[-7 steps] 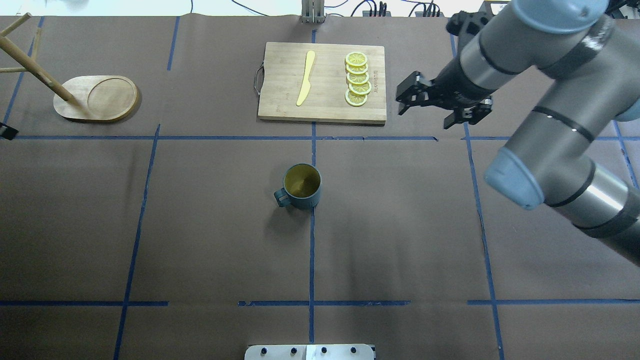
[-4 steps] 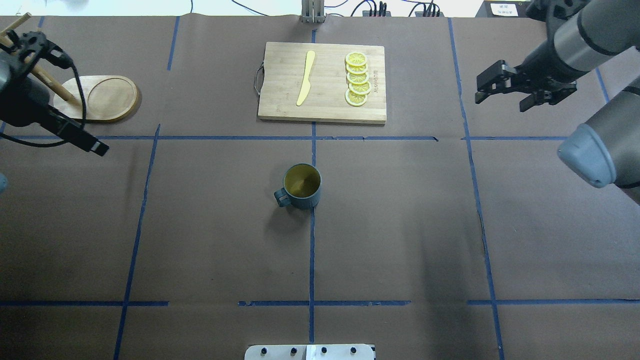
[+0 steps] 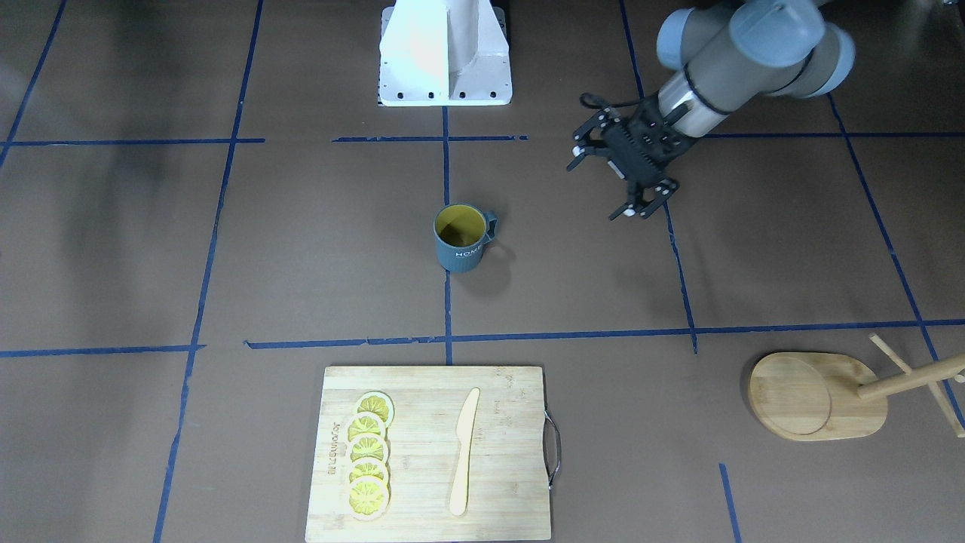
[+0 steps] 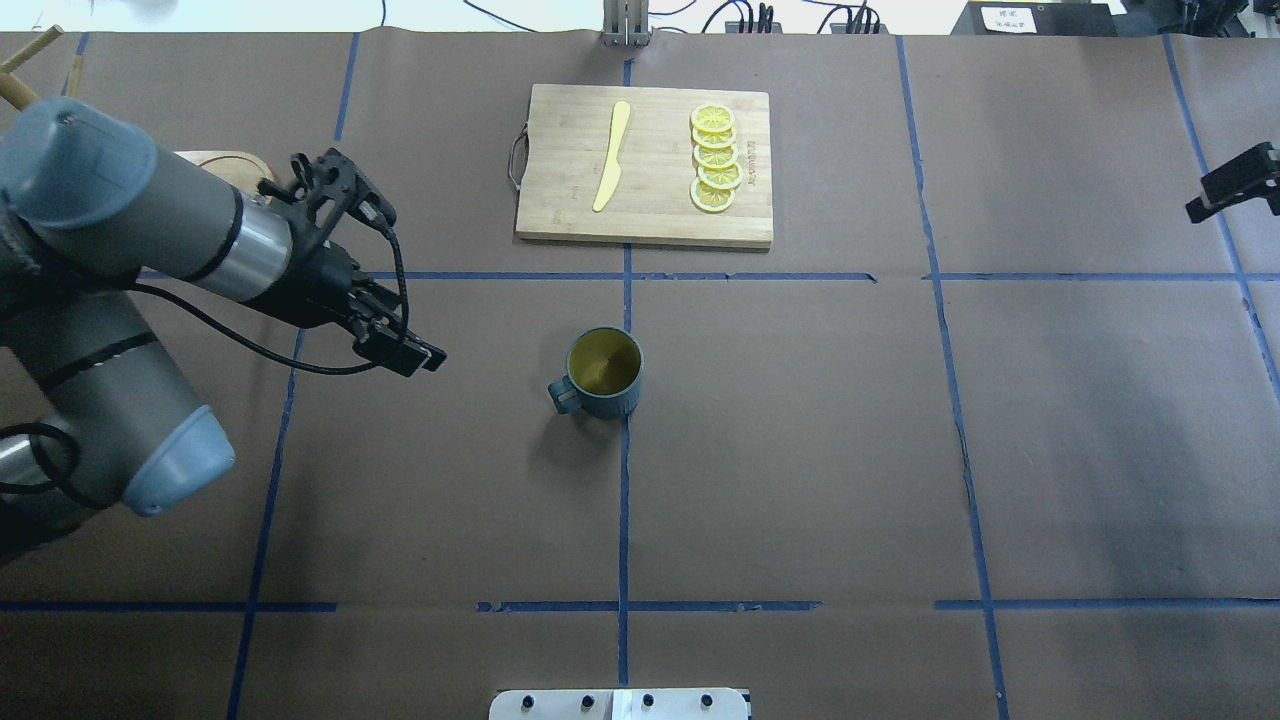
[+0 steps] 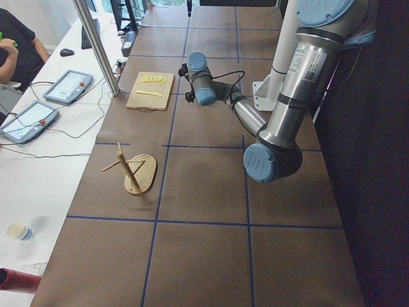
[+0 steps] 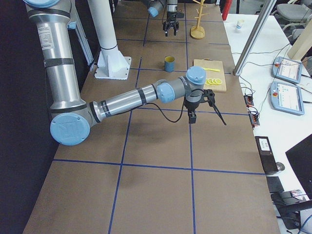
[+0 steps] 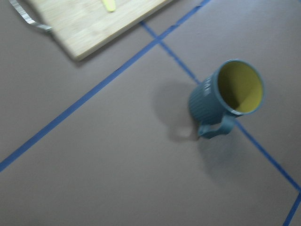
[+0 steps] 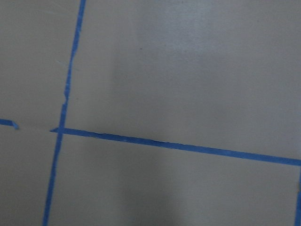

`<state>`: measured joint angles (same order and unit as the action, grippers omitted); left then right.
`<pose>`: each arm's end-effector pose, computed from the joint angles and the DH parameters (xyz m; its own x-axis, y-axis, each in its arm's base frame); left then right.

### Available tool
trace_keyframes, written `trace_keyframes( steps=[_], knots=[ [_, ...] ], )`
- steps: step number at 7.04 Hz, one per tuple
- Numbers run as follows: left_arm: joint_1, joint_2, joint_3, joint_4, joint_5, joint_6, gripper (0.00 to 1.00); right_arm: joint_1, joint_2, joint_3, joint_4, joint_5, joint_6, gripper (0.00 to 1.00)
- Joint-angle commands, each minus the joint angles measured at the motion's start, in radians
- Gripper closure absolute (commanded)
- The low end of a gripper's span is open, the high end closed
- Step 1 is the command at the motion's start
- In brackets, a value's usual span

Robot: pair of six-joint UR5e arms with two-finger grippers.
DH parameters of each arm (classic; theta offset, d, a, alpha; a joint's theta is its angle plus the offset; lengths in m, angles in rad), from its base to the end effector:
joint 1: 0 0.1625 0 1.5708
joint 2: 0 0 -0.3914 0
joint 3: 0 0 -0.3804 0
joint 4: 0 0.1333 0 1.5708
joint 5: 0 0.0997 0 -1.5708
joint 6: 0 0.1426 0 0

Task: Hang cup on storage rack
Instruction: 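Lower the left gripper onto the teal mug rim and grasp it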

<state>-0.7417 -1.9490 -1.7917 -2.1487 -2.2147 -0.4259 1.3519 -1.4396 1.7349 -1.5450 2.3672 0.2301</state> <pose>0.4118 -0.4420 0.2634 0.2366 0.7710 -0.5913 -0.2033 0.6344 0.7458 -0.0869 -0.5351 0.5030 0.6639 -0.1510 0.7324 0.0561 0.9867 0.1526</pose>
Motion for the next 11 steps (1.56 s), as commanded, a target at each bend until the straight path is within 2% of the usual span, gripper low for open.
trace_keyframes(
  steps=[1, 2, 3, 6, 7, 10, 11],
  knots=[
    [0.083, -0.028, 0.130, -0.239, 0.091, -0.023, 0.00, 0.082, -0.018, -0.101, 0.003, 0.029, -0.172, 0.00],
    [0.125, -0.040, 0.146, -0.264, 0.125, -0.024, 0.00, 0.090, -0.050, -0.107, 0.005, 0.029, -0.178, 0.00],
    [0.189, -0.044, 0.146, -0.264, 0.224, -0.024, 0.00, 0.095, -0.057, -0.106, 0.003, 0.029, -0.178, 0.00],
    [0.286, -0.077, 0.207, -0.313, 0.349, -0.021, 0.00, 0.095, -0.091, -0.103, 0.008, 0.017, -0.164, 0.00],
    [0.288, -0.115, 0.256, -0.324, 0.366, -0.021, 0.00, 0.096, -0.091, -0.098, 0.008, 0.017, -0.164, 0.00],
    [0.276, -0.108, 0.261, -0.324, 0.368, -0.014, 0.03, 0.095, -0.093, -0.097, 0.008, 0.017, -0.163, 0.00],
    [0.274, -0.110, 0.267, -0.324, 0.368, -0.016, 0.10, 0.095, -0.093, -0.094, 0.008, 0.018, -0.161, 0.00]
  ],
)
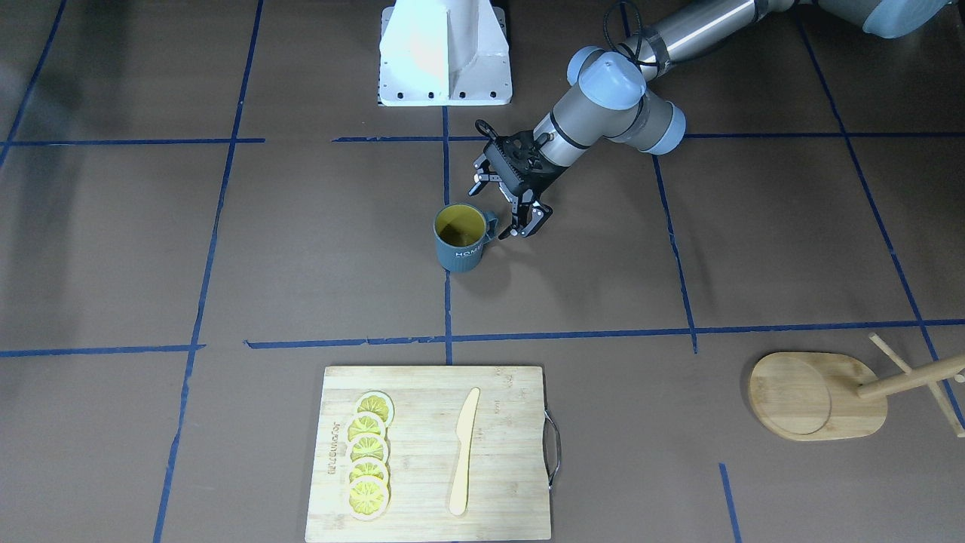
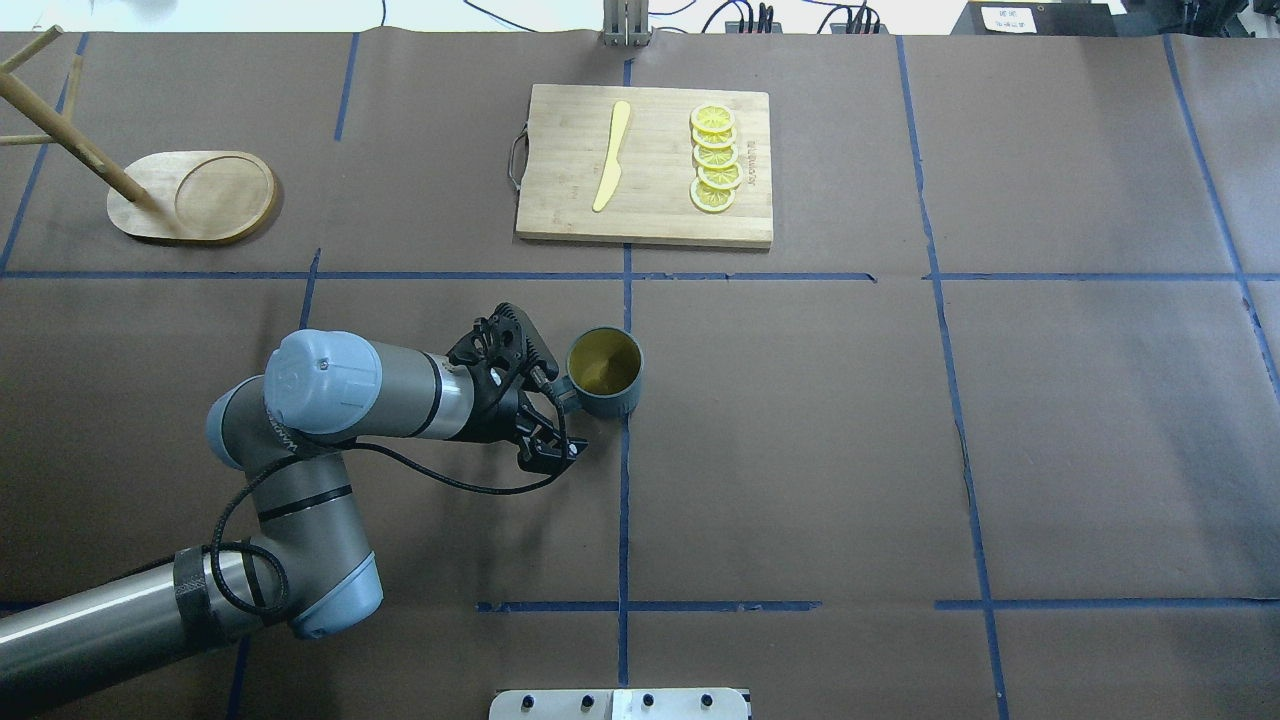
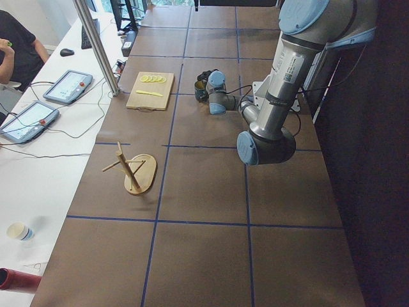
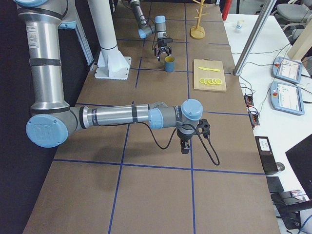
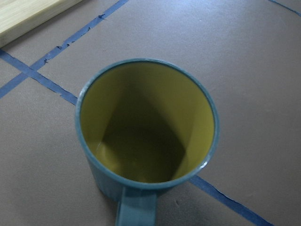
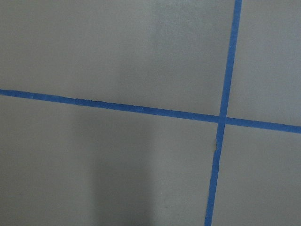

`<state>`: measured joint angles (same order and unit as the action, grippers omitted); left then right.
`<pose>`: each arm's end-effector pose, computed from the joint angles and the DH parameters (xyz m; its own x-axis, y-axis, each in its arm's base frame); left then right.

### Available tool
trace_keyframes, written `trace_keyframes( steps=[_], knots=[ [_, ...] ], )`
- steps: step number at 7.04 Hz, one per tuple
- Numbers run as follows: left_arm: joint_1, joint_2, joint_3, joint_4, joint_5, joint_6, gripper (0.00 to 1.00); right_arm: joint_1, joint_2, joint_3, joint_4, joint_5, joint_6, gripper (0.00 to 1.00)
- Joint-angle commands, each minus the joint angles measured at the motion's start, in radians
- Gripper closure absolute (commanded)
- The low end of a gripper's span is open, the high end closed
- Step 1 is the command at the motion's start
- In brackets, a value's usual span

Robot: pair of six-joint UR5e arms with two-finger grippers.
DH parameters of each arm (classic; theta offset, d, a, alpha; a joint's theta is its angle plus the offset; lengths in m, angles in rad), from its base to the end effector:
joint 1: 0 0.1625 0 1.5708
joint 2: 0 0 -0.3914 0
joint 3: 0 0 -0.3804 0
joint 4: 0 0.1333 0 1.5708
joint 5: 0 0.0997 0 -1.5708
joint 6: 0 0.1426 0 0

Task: Hang cup on storage rack
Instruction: 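Lower the left gripper onto the teal mug rim and grasp it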

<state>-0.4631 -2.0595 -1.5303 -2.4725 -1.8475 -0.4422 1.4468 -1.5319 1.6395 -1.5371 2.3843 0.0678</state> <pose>0.5683 -0.3892 0.2760 0.2567 0.8436 -0.4716 -0.0953 0.5077 0.8562 -0.0331 -0.5057 0.5957 0.6758 -0.1195 0.7273 0.0768 0.9928 0.0918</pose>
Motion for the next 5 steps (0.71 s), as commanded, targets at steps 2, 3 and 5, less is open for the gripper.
trace_keyframes(
  steps=[2, 3, 5],
  knots=[
    [-0.003, -0.002, 0.006, 0.000, 0.002, -0.006, 0.38, 0.000, -0.001, -0.001, 0.000, 0.000, 0.000, 0.00],
    [-0.003, -0.004, 0.006, 0.000, 0.002, -0.007, 0.38, 0.000, -0.001, 0.000, 0.000, 0.000, 0.001, 0.00],
    [-0.003, -0.004, 0.006, 0.000, 0.002, -0.007, 0.38, 0.001, 0.001, -0.001, 0.000, -0.002, 0.000, 0.00]
  ],
)
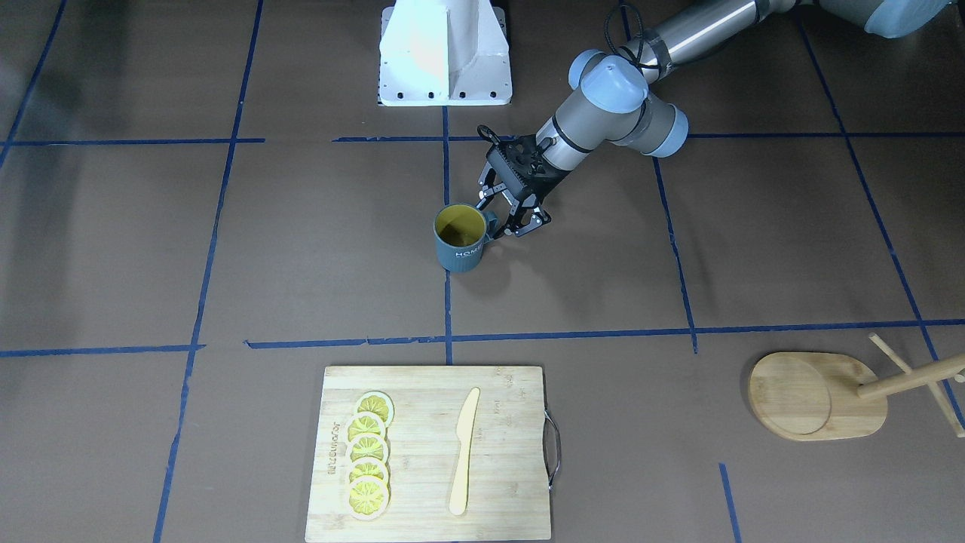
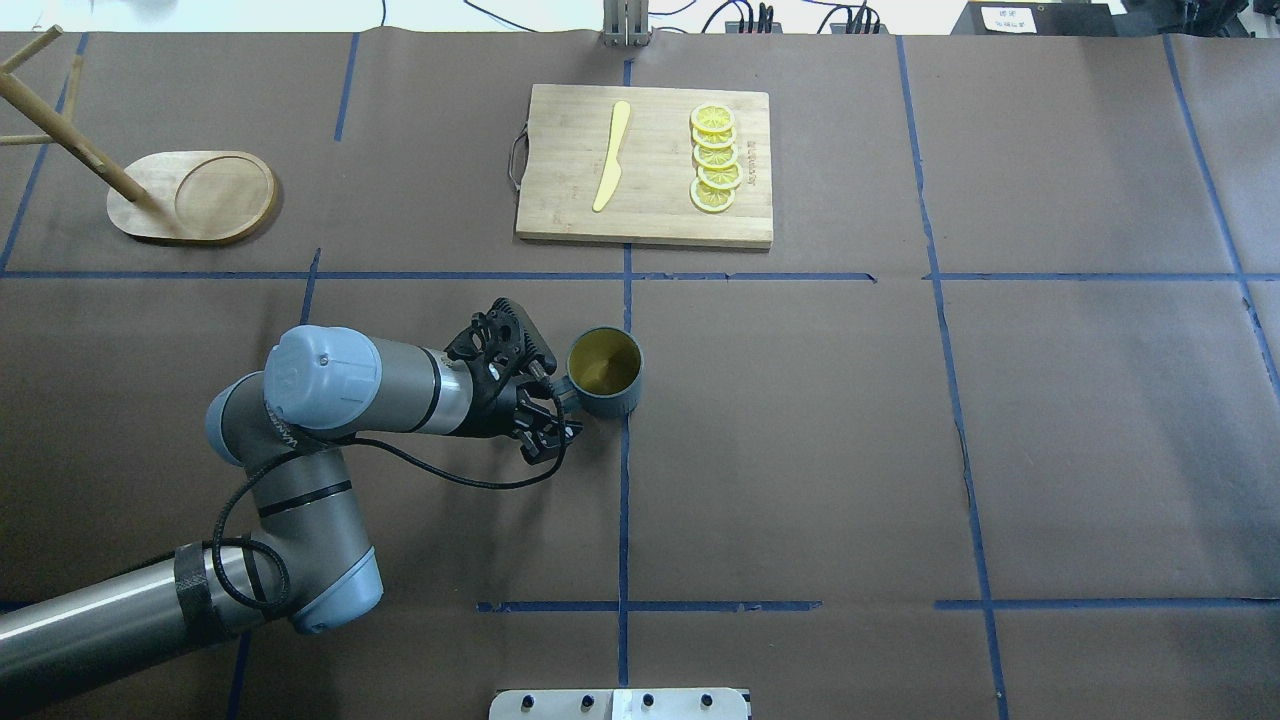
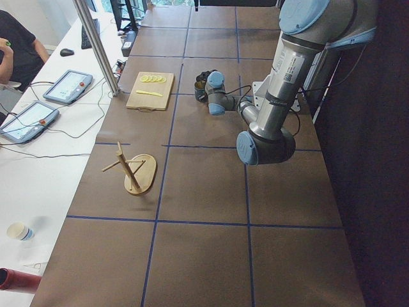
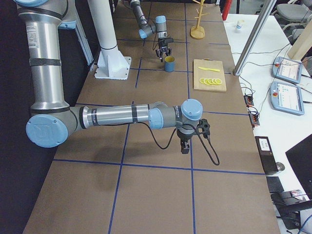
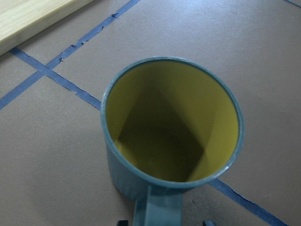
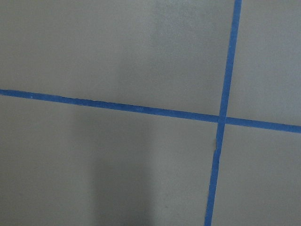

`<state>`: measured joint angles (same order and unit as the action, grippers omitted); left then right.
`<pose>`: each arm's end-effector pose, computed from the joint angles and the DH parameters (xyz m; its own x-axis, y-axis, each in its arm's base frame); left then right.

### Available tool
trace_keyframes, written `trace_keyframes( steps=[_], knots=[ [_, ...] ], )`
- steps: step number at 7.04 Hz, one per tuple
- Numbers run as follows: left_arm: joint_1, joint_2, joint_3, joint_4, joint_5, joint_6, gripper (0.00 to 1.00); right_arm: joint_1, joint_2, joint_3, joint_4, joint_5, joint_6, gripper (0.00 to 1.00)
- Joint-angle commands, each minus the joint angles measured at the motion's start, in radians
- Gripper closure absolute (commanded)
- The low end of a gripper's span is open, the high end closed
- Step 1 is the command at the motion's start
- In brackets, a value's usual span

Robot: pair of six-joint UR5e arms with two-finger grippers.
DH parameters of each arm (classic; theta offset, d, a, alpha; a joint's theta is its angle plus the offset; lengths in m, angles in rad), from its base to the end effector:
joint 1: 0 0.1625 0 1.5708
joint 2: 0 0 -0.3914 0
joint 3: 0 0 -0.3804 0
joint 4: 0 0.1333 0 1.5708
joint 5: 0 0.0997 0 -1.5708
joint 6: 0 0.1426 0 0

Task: Hang cup on storage rack
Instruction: 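Lower the left gripper onto the teal mug rim and grasp it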

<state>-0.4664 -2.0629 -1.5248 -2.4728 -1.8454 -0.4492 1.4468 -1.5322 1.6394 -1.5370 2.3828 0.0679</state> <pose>0.5684 -0.3921 0.2764 0.2628 0.8384 -0.4775 -0.0923 0.5144 0.8525 -0.0330 -0.5056 0.5960 0.6769 -0.1192 0.7263 0.0767 0.9929 0.0915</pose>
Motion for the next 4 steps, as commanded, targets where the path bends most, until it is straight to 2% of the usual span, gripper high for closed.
trace_keyframes(
  steps=[1, 4],
  knots=[
    [-0.001, 0.000, 0.000, 0.000, 0.002, 0.000, 0.38, 0.001, 0.001, -0.001, 0.000, -0.001, 0.000, 0.00],
    [-0.001, -0.002, 0.002, 0.002, 0.031, 0.000, 0.38, 0.000, 0.000, -0.006, -0.002, -0.001, 0.000, 0.00]
  ],
)
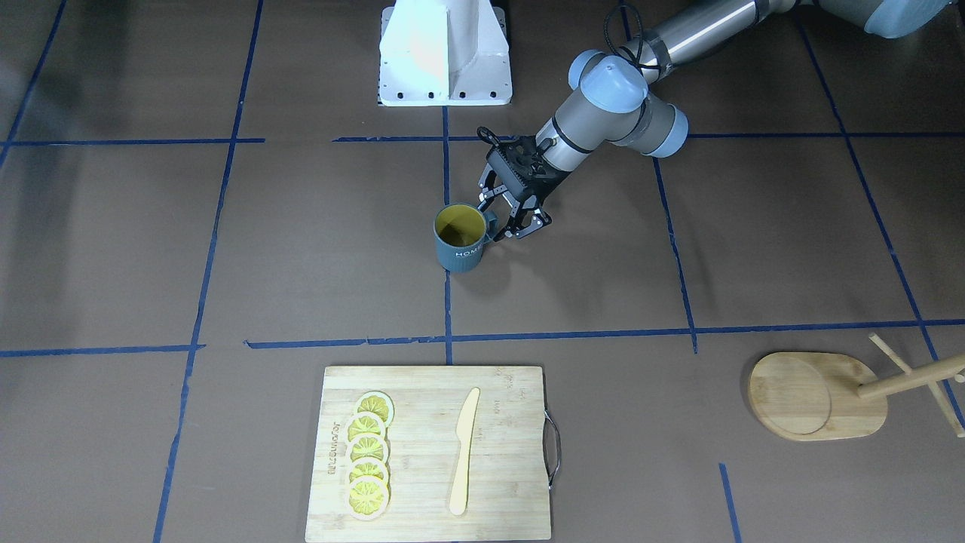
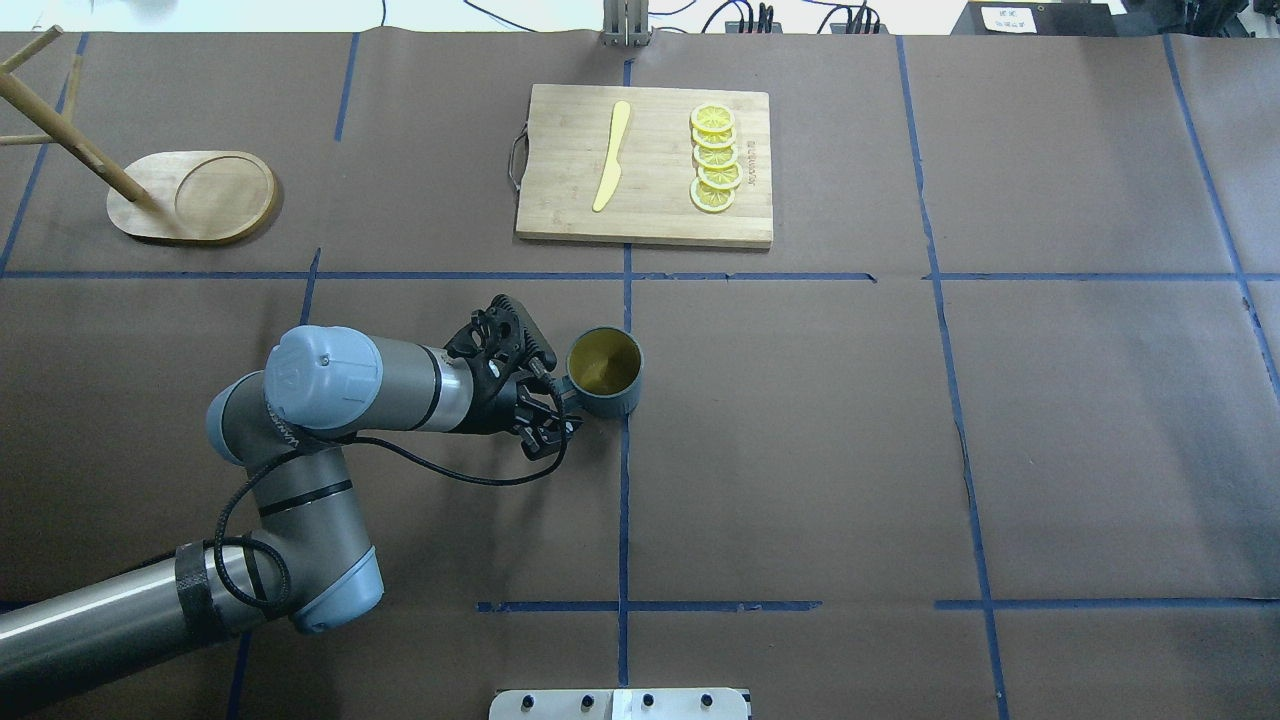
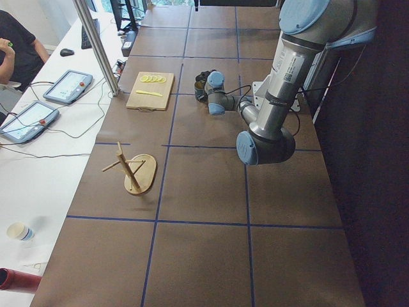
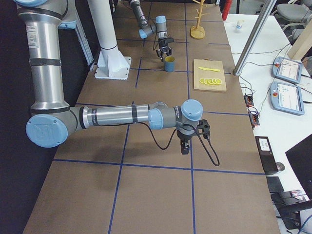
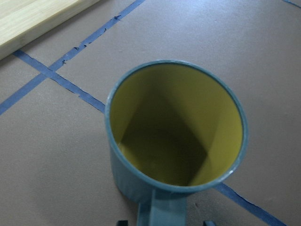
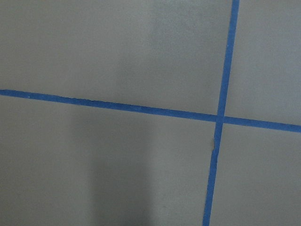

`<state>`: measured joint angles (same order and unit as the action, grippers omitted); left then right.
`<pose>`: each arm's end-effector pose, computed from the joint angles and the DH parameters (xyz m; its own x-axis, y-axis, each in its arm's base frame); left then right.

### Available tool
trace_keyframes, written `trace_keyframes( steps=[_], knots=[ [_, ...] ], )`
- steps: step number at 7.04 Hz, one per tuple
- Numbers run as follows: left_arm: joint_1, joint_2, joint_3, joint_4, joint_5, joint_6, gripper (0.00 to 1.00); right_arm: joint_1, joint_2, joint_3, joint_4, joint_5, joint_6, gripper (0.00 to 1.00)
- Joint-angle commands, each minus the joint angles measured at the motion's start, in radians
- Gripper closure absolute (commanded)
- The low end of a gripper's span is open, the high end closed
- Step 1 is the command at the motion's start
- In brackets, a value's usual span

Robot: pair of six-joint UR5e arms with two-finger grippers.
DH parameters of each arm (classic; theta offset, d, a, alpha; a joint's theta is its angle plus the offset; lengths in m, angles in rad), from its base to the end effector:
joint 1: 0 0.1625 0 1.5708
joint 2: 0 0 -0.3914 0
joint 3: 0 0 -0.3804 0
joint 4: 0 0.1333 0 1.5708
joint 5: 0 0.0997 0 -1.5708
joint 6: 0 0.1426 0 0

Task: Hang cup on storage rack
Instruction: 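Lower the left gripper onto the teal mug rim and grasp it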

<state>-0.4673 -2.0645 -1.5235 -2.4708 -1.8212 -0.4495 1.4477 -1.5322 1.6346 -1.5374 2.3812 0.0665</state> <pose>0.5679 -0.3963 0.2765 0.2851 0.8335 -0.4733 -0.0830 0.5134 0.8541 -0.0323 -0.5055 0.5986 0.6785 -0.1162 0.7253 0.0767 0.9932 0.0874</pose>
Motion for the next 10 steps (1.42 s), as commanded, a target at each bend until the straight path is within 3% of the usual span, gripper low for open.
trace_keyframes(
  steps=[1, 4, 6, 7, 10],
  knots=[
    [0.001, -0.003, 0.000, 0.001, 0.008, -0.002, 0.38, 0.000, 0.000, -0.001, -0.001, 0.001, 0.001, 0.00],
    [0.001, -0.005, 0.000, 0.003, 0.008, 0.000, 0.38, 0.000, 0.000, -0.004, -0.001, 0.000, 0.001, 0.00],
    [-0.002, -0.006, 0.000, 0.004, 0.008, -0.008, 0.94, 0.000, 0.000, -0.002, -0.001, 0.001, 0.001, 0.00],
    [-0.014, -0.008, 0.000, 0.004, 0.006, -0.030, 1.00, -0.001, 0.001, -0.002, -0.001, 0.001, 0.001, 0.00],
    [-0.123, -0.029, -0.036, 0.000, -0.100, -0.194, 1.00, 0.002, 0.010, 0.008, 0.000, 0.001, 0.003, 0.00]
  ],
)
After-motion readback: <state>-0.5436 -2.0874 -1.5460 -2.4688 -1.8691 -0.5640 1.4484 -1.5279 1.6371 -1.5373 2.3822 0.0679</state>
